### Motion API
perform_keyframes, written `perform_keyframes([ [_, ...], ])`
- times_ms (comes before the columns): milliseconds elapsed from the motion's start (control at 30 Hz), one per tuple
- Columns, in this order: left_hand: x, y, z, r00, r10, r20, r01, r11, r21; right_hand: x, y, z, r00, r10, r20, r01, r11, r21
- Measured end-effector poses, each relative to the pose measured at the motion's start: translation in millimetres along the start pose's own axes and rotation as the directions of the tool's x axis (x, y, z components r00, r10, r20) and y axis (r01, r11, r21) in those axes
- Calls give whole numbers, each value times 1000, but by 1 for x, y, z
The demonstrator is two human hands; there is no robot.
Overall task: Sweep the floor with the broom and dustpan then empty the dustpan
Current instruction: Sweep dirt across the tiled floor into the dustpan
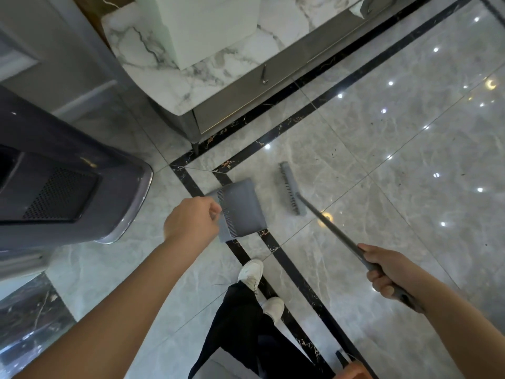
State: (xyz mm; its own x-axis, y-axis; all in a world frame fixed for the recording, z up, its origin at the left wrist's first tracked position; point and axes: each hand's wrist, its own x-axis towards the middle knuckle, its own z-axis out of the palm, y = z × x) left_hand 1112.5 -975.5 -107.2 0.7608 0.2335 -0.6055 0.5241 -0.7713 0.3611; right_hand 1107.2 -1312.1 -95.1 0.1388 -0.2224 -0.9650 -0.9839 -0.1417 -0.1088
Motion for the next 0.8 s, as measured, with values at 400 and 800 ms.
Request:
perform_keyframes([
  [400, -41, -104, -19, 974, -221, -40, 213, 966, -146, 12, 28, 34, 998, 21, 57, -26, 996, 84],
  [800, -35, -102, -14, 971, -217, -102, 201, 969, -145, -4, 38, 101, 955, 72, 289, 5, 966, -259],
])
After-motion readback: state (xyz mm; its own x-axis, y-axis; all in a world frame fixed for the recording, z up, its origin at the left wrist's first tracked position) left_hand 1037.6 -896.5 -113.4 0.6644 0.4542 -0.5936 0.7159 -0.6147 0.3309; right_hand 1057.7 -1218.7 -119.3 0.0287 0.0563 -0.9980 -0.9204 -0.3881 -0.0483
